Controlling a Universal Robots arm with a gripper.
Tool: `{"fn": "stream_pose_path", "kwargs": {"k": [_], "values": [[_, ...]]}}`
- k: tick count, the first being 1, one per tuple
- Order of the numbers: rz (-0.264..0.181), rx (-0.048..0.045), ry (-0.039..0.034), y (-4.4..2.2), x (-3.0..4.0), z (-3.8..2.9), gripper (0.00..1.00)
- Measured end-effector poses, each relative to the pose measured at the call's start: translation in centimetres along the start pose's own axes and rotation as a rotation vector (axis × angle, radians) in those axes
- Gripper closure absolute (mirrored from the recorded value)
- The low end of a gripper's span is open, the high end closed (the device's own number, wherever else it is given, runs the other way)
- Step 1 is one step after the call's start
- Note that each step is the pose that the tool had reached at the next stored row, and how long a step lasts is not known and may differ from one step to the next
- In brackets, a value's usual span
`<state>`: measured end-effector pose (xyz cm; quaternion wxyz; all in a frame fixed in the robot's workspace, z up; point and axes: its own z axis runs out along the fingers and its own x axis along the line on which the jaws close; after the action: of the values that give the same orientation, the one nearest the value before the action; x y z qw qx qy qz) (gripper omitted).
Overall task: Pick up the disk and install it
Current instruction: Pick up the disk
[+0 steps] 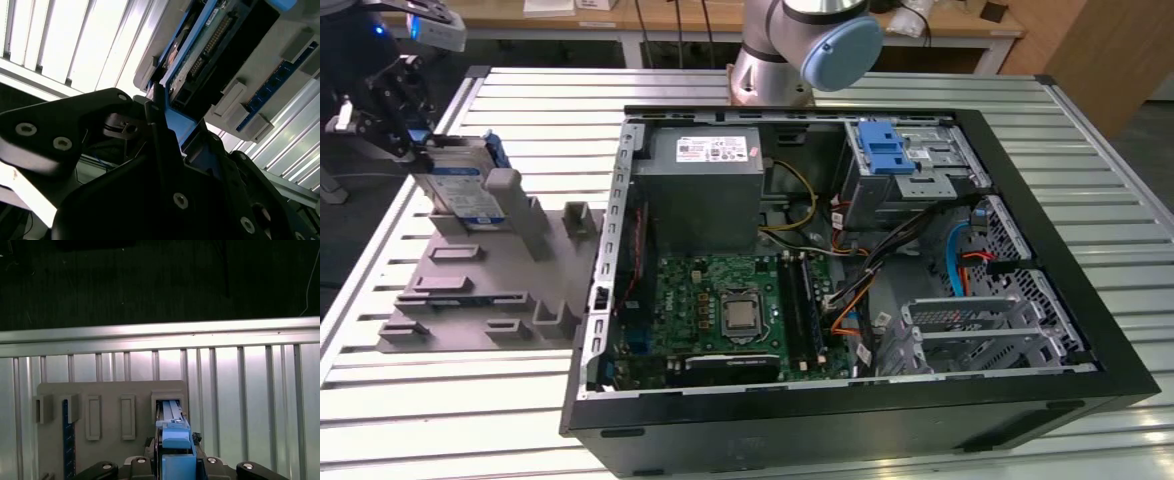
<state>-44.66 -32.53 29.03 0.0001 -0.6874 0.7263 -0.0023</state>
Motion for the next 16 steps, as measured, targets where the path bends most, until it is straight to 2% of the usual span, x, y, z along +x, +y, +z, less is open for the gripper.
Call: {"fn": "stream_pose_path", "kwargs": {"k": [5, 16], "values": [[-0.031, 0.0001, 0.0003, -0.01, 0.08, -0.01, 0.63], [-0.034, 0.0001, 0.0019, -0.01, 0.09, -0.01, 0.62]]}}
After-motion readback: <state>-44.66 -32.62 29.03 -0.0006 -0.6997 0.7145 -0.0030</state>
